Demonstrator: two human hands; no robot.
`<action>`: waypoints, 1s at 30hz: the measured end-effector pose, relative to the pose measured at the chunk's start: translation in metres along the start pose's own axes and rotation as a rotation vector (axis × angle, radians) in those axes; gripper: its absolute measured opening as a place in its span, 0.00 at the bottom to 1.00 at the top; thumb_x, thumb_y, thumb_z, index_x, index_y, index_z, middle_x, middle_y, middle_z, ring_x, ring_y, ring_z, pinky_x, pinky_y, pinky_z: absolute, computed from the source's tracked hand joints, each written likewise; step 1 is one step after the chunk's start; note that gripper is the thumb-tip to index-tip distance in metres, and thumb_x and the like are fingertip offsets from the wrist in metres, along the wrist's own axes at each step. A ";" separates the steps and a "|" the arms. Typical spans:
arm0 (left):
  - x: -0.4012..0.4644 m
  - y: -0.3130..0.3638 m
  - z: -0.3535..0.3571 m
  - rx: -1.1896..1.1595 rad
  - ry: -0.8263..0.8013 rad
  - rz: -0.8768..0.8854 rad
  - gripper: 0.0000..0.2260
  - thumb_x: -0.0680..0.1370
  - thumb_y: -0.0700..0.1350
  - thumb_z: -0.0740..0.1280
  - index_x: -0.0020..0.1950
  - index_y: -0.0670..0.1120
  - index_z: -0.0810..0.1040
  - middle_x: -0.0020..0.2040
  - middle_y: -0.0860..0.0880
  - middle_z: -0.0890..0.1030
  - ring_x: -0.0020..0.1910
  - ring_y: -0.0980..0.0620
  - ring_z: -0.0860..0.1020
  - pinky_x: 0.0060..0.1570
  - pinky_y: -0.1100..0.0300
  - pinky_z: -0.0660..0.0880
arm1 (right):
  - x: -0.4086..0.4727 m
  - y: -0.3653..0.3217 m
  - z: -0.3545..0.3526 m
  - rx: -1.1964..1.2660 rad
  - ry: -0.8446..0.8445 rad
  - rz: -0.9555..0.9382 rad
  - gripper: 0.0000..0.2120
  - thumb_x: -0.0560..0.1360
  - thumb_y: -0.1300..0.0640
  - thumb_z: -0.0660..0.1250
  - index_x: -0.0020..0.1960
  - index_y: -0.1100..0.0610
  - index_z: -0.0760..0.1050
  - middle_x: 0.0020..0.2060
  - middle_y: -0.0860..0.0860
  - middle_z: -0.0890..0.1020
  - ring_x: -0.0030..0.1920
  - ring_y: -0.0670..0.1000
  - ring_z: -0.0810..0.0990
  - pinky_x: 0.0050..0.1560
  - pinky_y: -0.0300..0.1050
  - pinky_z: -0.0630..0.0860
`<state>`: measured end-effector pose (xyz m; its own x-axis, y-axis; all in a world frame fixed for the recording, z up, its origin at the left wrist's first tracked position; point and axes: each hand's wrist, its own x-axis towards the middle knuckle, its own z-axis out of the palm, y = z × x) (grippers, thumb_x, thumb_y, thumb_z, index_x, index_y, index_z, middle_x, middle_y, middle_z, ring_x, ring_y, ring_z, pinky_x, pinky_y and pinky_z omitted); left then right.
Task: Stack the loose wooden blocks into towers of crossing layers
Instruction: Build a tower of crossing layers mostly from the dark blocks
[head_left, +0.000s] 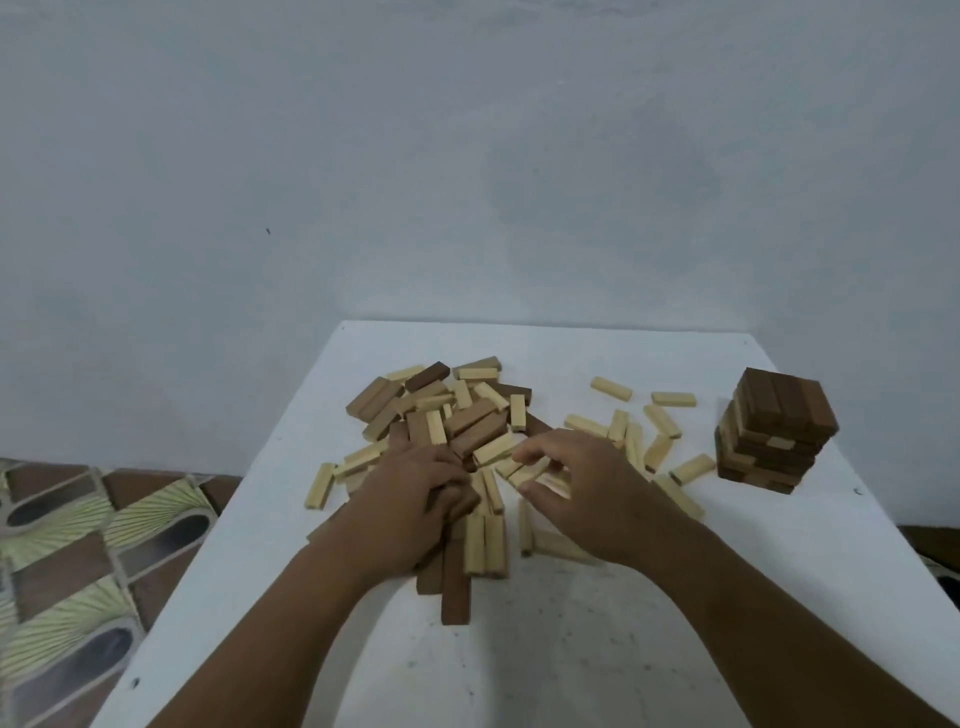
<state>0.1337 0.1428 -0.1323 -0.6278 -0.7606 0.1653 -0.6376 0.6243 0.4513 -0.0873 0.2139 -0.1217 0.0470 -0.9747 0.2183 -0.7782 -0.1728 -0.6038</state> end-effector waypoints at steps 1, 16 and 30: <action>-0.001 -0.003 0.000 -0.014 -0.018 0.001 0.10 0.79 0.49 0.65 0.57 0.53 0.83 0.60 0.57 0.79 0.61 0.54 0.72 0.63 0.53 0.71 | 0.000 -0.002 0.004 -0.013 -0.010 -0.004 0.12 0.75 0.51 0.69 0.58 0.46 0.78 0.51 0.37 0.78 0.50 0.36 0.73 0.49 0.30 0.68; -0.060 0.000 -0.007 -1.085 0.705 -0.321 0.12 0.78 0.31 0.66 0.54 0.47 0.74 0.49 0.47 0.83 0.50 0.48 0.84 0.48 0.56 0.80 | -0.026 -0.059 0.043 -0.278 -0.279 -0.123 0.34 0.65 0.27 0.66 0.66 0.43 0.72 0.61 0.40 0.73 0.60 0.45 0.67 0.61 0.45 0.68; -0.081 -0.007 0.004 -1.314 0.618 -0.336 0.09 0.78 0.38 0.61 0.56 0.48 0.73 0.43 0.33 0.77 0.48 0.31 0.79 0.58 0.36 0.75 | -0.011 -0.060 0.035 0.166 0.120 -0.141 0.10 0.79 0.55 0.66 0.41 0.53 0.83 0.38 0.43 0.84 0.43 0.43 0.82 0.45 0.46 0.78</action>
<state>0.1877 0.2009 -0.1527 -0.0386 -0.9960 0.0806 0.3484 0.0622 0.9353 -0.0190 0.2304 -0.1144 0.0654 -0.9170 0.3935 -0.6552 -0.3369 -0.6762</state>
